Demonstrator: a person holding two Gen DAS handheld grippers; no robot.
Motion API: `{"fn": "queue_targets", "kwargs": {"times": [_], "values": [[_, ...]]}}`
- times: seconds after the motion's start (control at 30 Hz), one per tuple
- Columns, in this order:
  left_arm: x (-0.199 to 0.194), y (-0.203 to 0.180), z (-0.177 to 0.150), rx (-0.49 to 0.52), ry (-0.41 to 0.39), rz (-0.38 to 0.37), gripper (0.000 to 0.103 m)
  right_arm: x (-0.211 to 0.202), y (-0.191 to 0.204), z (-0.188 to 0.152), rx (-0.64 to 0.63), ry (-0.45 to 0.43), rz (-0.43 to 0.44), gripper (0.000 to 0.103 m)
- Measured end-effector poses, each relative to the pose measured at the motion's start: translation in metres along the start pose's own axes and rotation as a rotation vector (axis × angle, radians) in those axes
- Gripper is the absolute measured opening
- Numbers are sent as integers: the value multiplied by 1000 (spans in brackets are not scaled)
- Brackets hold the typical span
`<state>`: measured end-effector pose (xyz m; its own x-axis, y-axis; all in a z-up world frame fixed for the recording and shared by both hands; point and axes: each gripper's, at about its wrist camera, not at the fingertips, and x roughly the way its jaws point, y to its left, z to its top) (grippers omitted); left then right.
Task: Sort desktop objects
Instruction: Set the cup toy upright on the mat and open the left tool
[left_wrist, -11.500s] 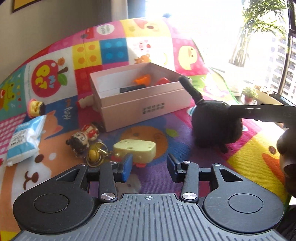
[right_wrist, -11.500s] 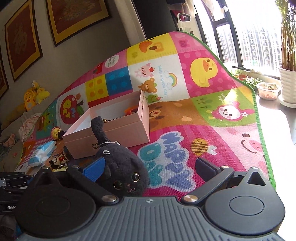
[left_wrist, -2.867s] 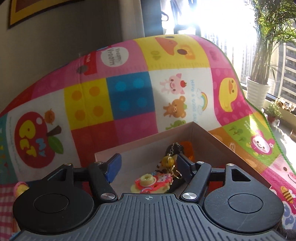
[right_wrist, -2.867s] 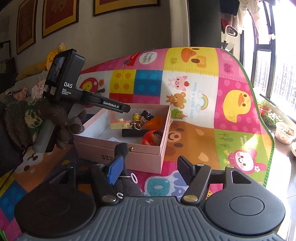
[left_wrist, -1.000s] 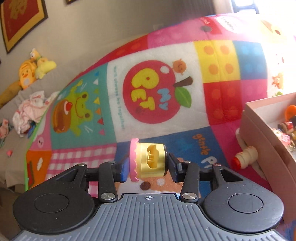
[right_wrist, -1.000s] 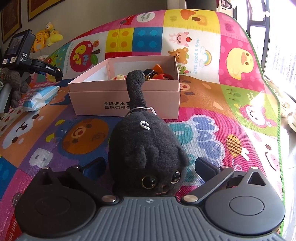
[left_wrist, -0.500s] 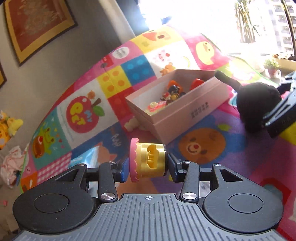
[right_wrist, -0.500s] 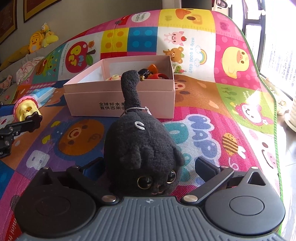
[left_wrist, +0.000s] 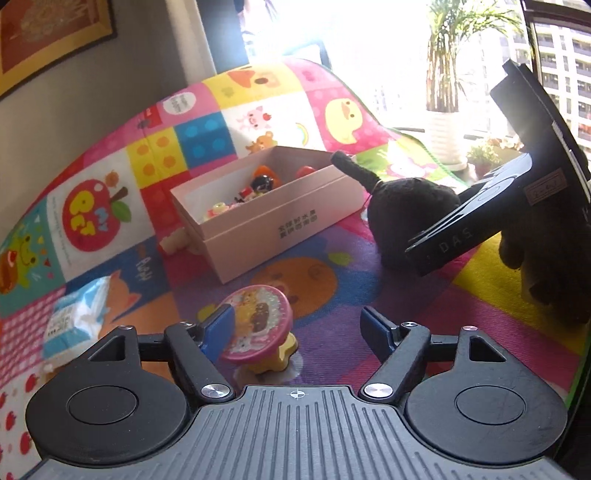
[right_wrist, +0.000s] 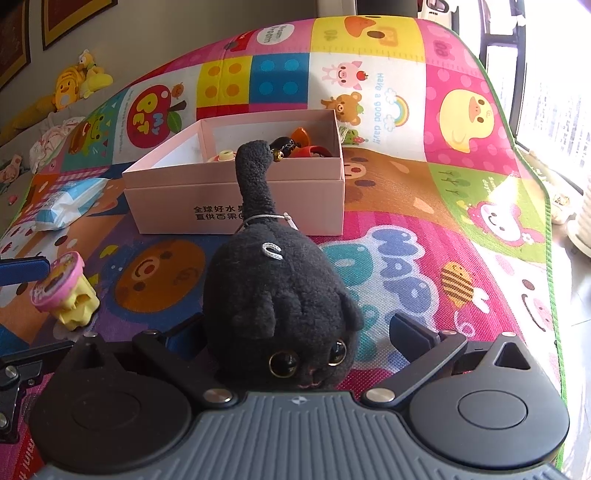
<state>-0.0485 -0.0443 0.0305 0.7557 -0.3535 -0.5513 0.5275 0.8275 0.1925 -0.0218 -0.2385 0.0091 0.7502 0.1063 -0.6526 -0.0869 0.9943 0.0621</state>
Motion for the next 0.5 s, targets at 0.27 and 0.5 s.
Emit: {"fn": "queue_targets", "kwargs": {"times": [0.27,0.5], "values": [[-10,14,-3,-157,-50,45,102,-1,-1,0,8,-1,-1,103],[13,34,-19,-337,72,92,102,-13,1,-4,-22,-64,-1,103]]}}
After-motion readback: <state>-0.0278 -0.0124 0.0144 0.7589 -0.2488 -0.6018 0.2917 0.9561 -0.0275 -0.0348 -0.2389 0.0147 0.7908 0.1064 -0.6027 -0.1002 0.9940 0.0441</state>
